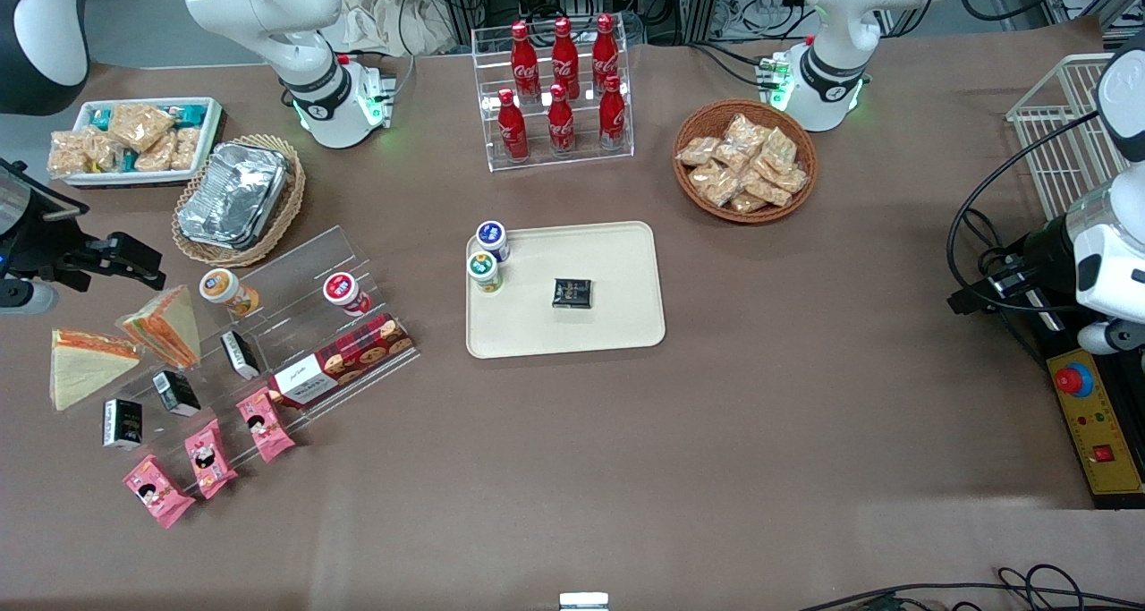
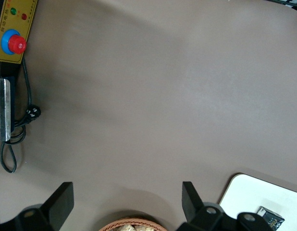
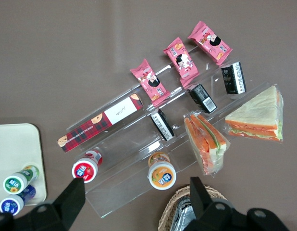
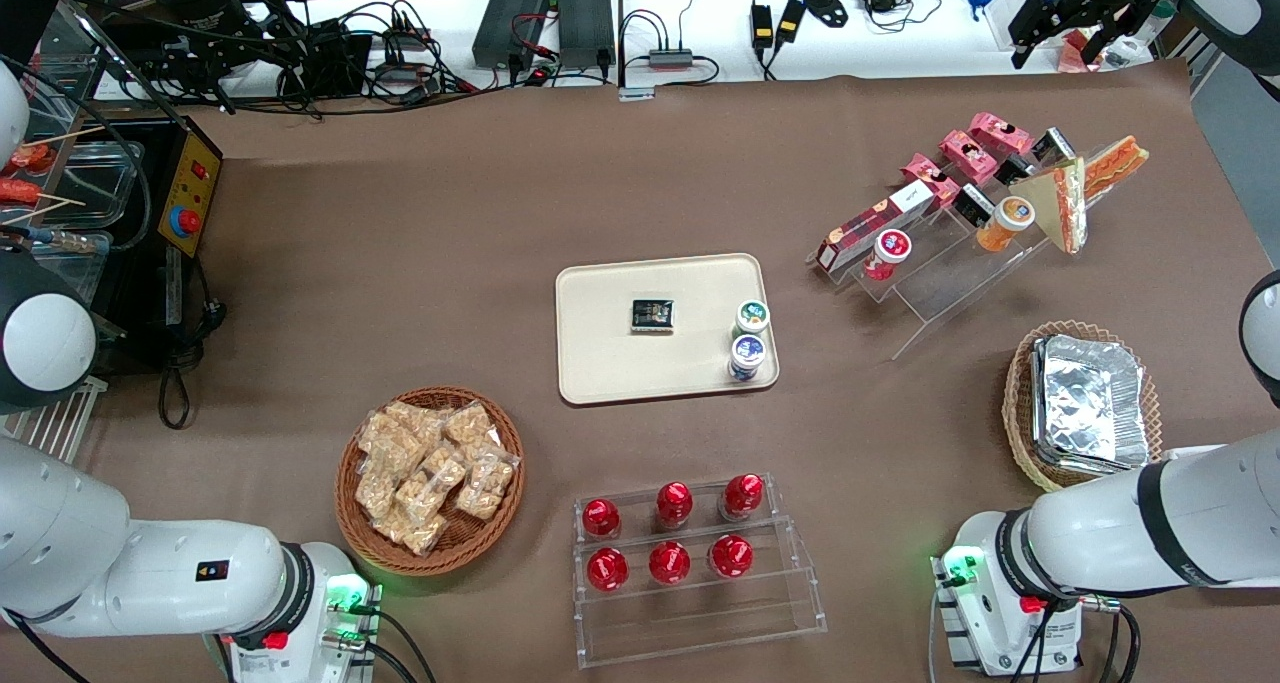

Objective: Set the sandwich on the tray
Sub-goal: 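Move the right gripper over the wrapped triangle sandwiches on the acrylic rack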

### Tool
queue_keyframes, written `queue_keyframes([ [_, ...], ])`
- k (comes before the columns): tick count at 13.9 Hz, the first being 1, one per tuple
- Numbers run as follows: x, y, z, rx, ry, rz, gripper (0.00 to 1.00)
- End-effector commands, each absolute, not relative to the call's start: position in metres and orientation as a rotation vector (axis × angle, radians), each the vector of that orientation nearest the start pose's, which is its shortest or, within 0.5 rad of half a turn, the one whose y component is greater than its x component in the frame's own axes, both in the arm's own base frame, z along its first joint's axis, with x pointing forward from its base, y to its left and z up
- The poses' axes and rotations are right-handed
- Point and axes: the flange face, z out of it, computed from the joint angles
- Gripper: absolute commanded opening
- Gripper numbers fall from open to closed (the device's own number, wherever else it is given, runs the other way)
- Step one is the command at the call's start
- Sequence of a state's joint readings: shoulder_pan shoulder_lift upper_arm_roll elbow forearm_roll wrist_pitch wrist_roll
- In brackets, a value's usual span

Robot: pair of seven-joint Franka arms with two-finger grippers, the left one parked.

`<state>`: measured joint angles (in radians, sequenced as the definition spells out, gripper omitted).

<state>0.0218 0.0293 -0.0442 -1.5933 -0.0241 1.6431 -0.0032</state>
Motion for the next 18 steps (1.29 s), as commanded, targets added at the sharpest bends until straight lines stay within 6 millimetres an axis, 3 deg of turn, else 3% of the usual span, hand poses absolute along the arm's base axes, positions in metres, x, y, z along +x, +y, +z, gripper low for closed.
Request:
queue_keyframes([
  [1, 0.57, -0.015, 0.603, -3.181, 0.038, -0.027, 0.97],
  [8, 0.57, -0.023, 0.597, -3.171, -0.063, 0.02, 0.97],
  [13, 0.563, -0.07, 0.599, -3.133, -0.338, 0.041, 0.97],
  [18, 0.556, -0.123, 0.593, -3.03, -0.76, 0.051, 0.97],
])
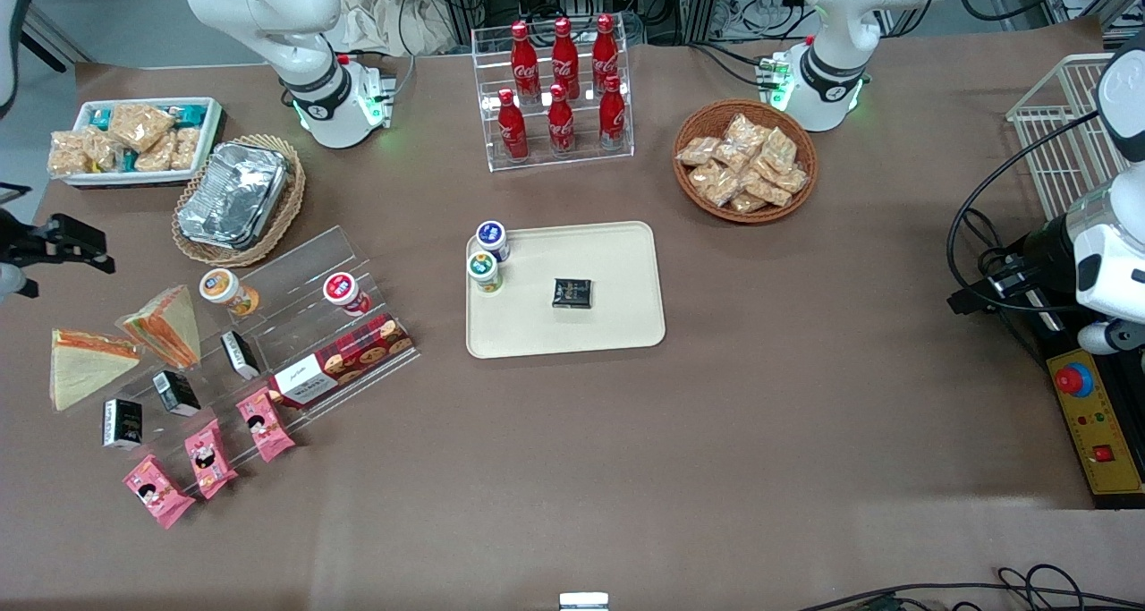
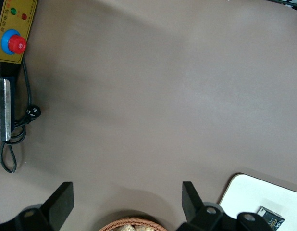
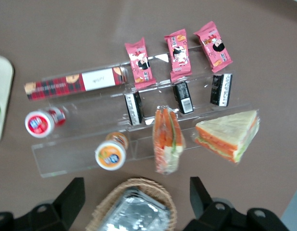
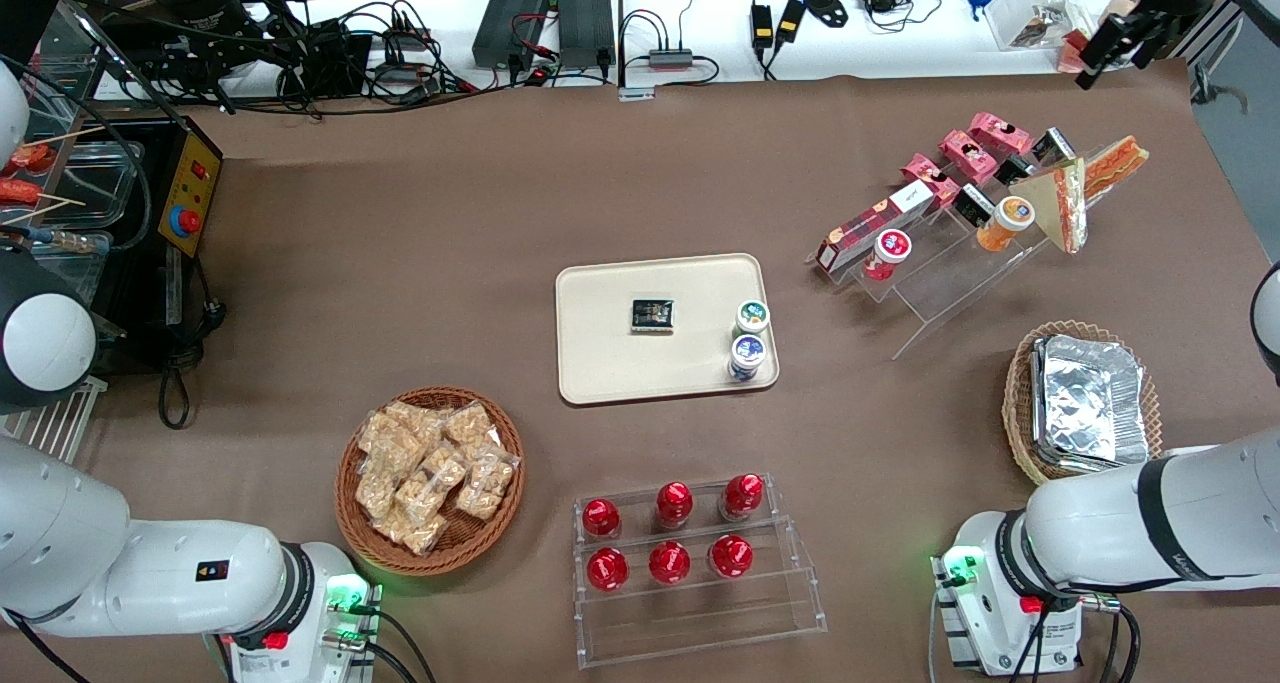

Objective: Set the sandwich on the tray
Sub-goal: 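Move the right gripper over the wrapped triangle sandwiches on the acrylic rack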

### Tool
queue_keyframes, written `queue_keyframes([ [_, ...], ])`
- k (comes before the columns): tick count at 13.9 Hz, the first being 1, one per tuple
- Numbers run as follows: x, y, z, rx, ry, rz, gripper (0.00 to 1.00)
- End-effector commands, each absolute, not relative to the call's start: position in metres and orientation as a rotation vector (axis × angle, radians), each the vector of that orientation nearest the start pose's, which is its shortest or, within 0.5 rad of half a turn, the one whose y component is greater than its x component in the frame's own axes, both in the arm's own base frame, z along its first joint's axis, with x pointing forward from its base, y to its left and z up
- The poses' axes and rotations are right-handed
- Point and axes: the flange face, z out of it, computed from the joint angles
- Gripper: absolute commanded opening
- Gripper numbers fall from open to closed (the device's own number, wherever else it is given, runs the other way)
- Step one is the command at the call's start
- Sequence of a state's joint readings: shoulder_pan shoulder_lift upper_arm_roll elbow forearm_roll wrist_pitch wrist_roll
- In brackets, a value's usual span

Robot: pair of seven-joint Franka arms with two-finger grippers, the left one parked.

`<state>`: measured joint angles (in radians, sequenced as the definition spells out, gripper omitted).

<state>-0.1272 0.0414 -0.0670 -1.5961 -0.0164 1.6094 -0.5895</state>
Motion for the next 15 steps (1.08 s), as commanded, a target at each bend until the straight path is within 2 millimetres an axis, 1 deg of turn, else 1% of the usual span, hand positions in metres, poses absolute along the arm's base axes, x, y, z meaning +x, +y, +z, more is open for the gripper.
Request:
queue_keyframes([
  [1, 0.557, -0.134, 0.589, -2.997, -0.875, 0.048, 0.97],
  [3, 0.561, -0.146, 0.582, -2.878, -1.224, 0.037, 0.97],
  [4, 0.562, -0.156, 0.587, -2.86, -1.321, -0.02, 0.97],
  [5, 0.56, -0.174, 0.587, -2.851, -1.356, -0.054, 0.97],
  [7, 0.562, -0.199, 0.574, -2.751, -1.488, -0.114, 0.97],
  [8, 0.56, -0.215, 0.568, -2.702, -1.549, -0.147, 0.97],
  [10, 0.557, -0.234, 0.555, -2.599, -1.697, -0.137, 0.97],
  [12, 0.557, -0.245, 0.543, -2.513, -1.843, -0.125, 0.97],
  [15, 0.565, -0.26, 0.519, -2.337, -2.096, -0.086, 0.97],
])
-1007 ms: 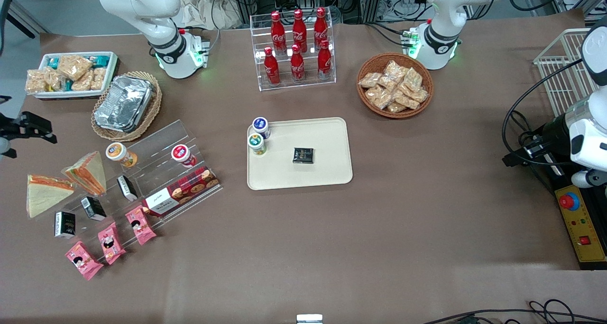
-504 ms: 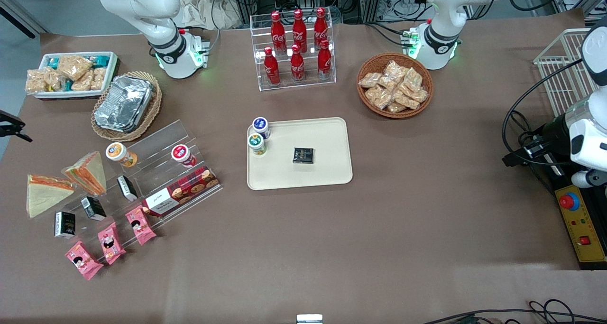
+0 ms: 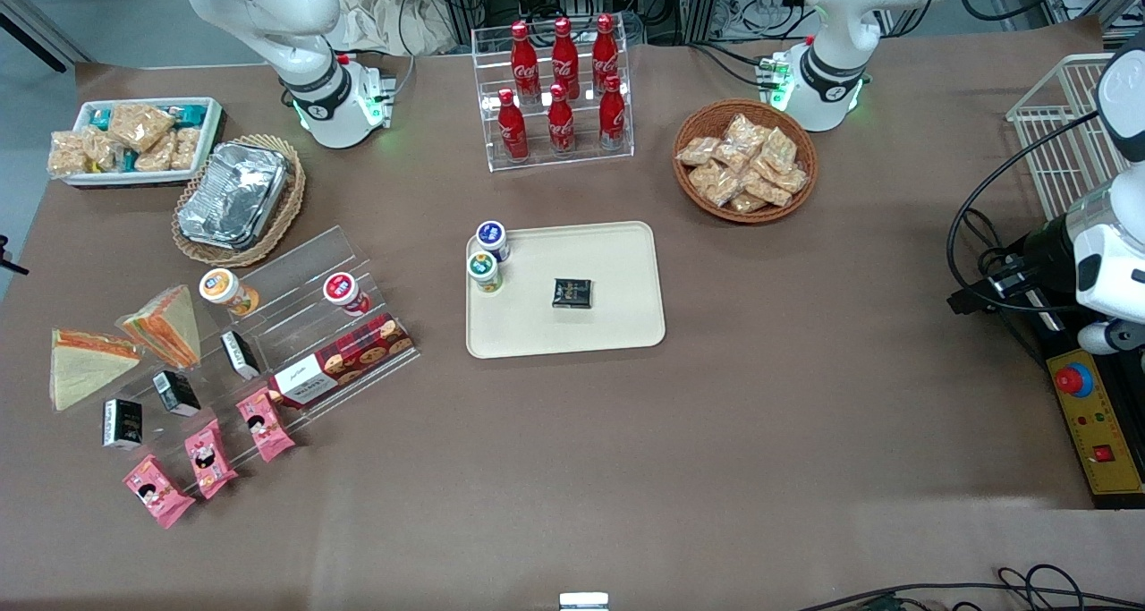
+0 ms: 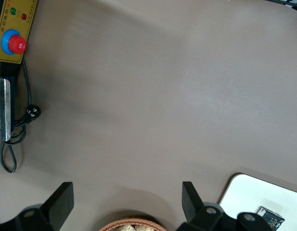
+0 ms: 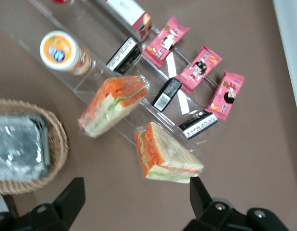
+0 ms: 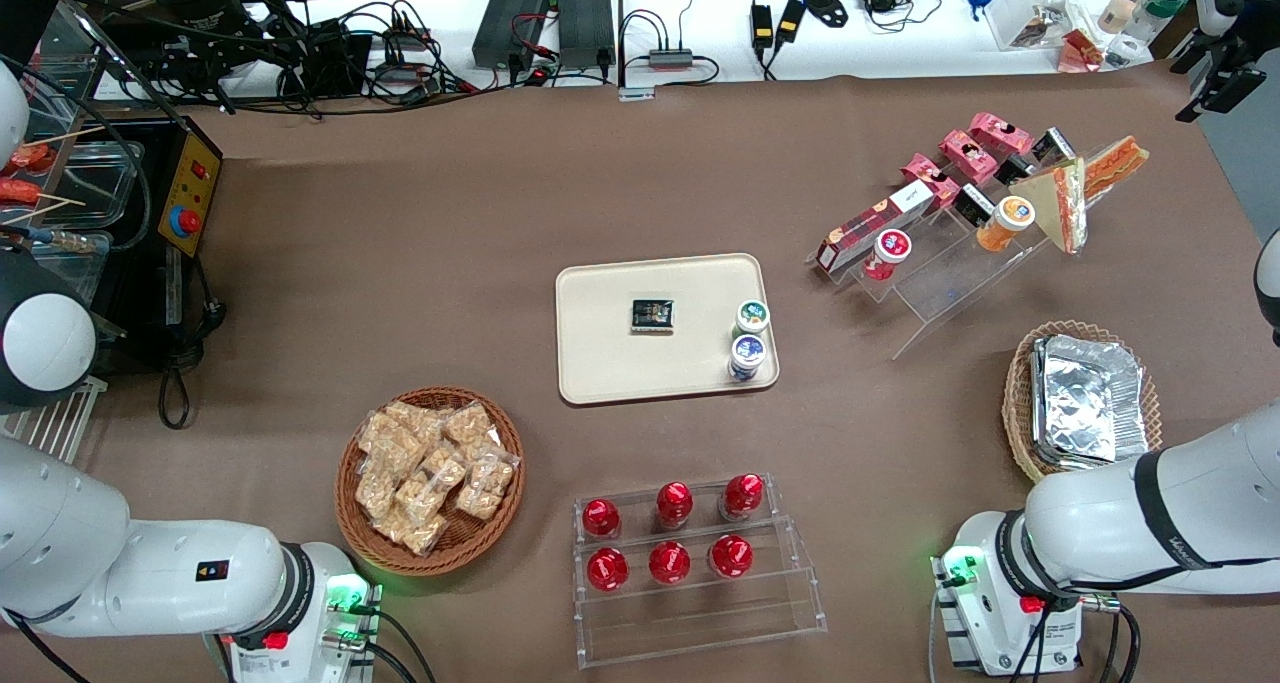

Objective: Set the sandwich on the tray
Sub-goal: 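Move the right gripper over the wrapped triangle sandwiches on the acrylic rack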

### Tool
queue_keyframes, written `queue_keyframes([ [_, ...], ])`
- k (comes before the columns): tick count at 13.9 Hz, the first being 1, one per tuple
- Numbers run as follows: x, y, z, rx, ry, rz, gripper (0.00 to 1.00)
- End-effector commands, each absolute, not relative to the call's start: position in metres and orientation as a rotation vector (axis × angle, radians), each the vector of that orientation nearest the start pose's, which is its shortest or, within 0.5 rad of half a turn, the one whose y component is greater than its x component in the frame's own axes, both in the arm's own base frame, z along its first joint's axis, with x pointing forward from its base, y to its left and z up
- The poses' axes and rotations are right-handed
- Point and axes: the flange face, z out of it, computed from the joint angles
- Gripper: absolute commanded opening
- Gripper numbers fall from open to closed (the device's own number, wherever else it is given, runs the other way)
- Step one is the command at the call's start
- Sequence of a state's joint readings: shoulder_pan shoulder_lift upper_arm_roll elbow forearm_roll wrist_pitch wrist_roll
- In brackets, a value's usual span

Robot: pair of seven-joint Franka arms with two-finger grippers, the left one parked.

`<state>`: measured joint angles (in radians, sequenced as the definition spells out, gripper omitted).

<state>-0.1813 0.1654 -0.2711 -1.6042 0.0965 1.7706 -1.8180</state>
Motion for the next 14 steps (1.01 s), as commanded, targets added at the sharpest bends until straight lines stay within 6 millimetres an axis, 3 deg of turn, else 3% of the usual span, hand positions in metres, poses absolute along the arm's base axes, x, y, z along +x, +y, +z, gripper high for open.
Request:
queue_keyframes([
  [1, 0.568, -0.263, 0.511, -2.273, -2.182, -0.056, 0.97],
  [5, 0.578, -0.272, 0.47, -2.063, -2.344, 0.034, 0.97],
  [14, 0.571, -0.279, 0.412, -1.959, -2.433, 0.088, 0.97],
])
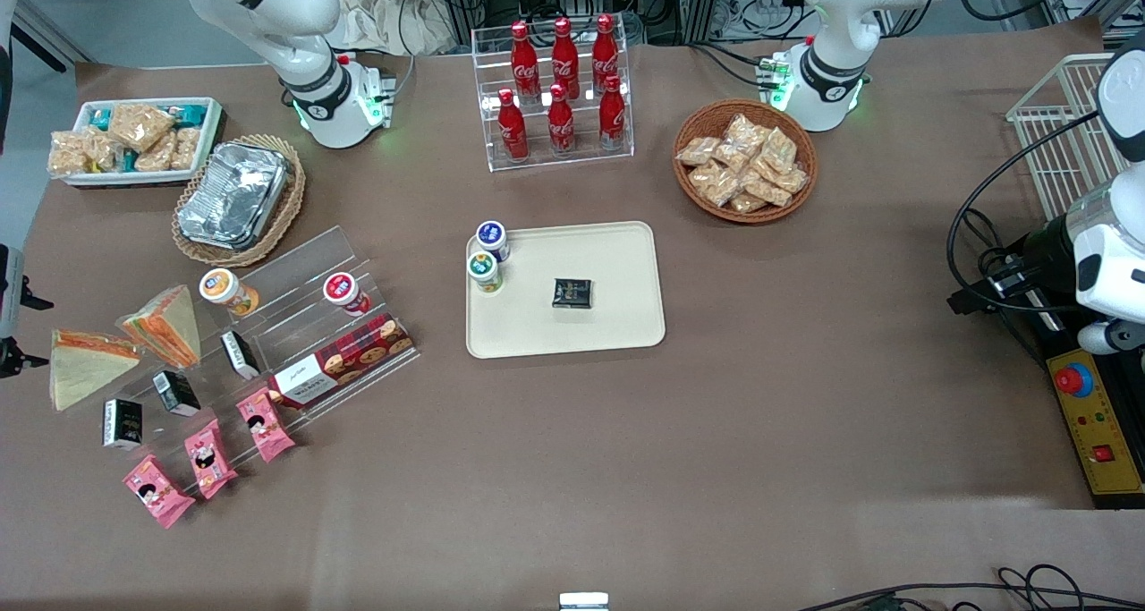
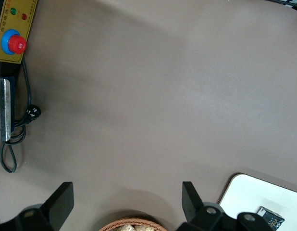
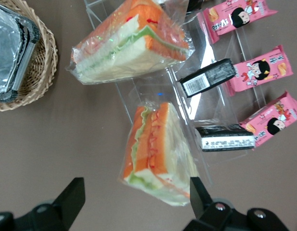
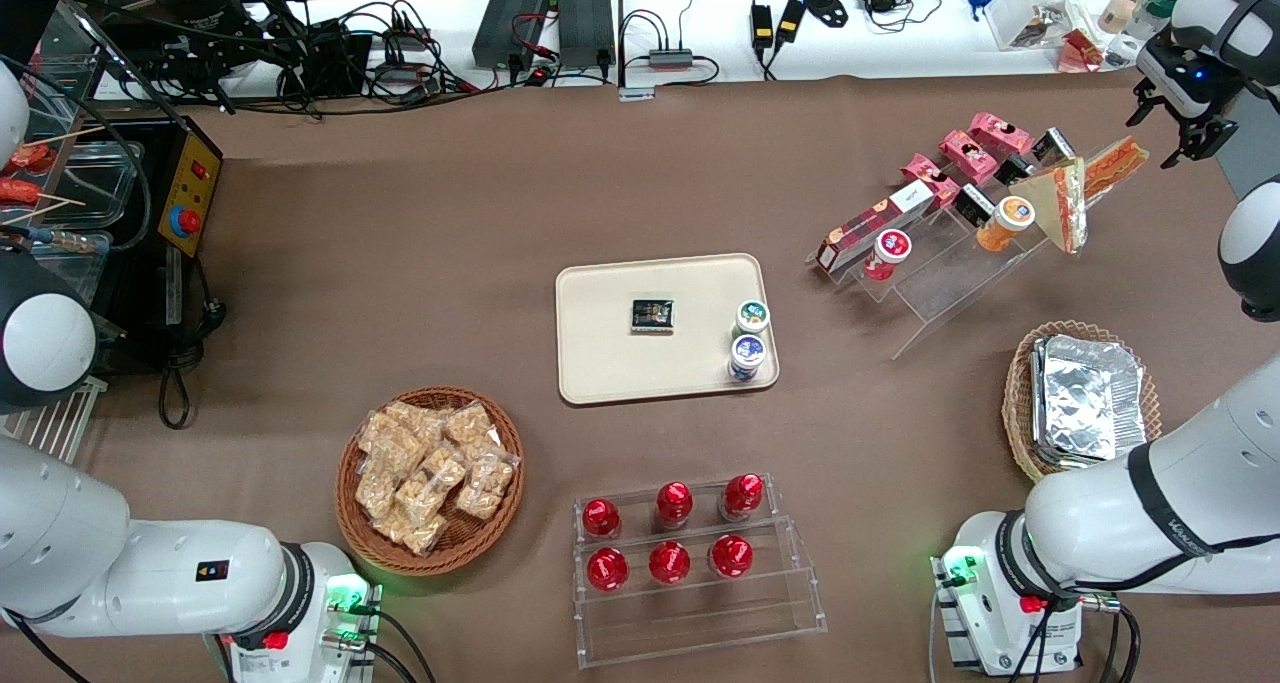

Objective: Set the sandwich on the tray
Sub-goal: 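Lower the right gripper and grasp a wrapped triangle sandwich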

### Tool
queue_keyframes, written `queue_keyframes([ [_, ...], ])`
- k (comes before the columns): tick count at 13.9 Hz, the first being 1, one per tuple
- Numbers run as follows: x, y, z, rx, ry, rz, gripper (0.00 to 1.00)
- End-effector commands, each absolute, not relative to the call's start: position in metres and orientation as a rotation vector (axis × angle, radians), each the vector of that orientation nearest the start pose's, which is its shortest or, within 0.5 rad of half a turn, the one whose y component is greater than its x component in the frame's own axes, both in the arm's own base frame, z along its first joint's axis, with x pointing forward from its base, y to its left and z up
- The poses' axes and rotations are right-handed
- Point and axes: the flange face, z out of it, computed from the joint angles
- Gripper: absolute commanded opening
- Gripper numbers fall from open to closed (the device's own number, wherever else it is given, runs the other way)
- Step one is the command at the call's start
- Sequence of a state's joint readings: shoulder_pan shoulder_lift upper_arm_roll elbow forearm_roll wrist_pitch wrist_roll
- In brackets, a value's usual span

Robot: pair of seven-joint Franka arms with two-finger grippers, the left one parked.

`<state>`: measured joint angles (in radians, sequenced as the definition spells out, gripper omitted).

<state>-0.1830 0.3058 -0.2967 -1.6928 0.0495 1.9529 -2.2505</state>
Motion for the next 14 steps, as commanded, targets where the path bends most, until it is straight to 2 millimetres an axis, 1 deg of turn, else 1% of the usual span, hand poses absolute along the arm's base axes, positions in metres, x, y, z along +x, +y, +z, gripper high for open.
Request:
queue_keyframes([
  [1, 0.57, -0.276, 0.406, 1.984, 2.47, -0.086, 0.97],
  [4, 0.567, -0.274, 0.392, 1.99, 2.478, -0.082, 0.97],
  [6, 0.568, -0.271, 0.39, 1.977, 2.474, -0.078, 0.97],
  [7, 0.57, -0.27, 0.388, 1.971, 2.474, -0.078, 0.95],
  [8, 0.571, -0.269, 0.387, 1.964, 2.474, -0.077, 0.9],
  [9, 0.573, -0.267, 0.386, 1.949, 2.479, -0.077, 0.72],
  [10, 0.575, -0.266, 0.385, 1.939, 2.48, -0.074, 0.57],
  [11, 0.575, -0.266, 0.385, 1.939, 2.476, -0.071, 0.35],
  [13, 0.577, -0.263, 0.385, 1.943, 2.474, -0.05, 0.0],
  [14, 0.578, -0.262, 0.386, 1.941, 2.474, -0.049, 0.0],
])
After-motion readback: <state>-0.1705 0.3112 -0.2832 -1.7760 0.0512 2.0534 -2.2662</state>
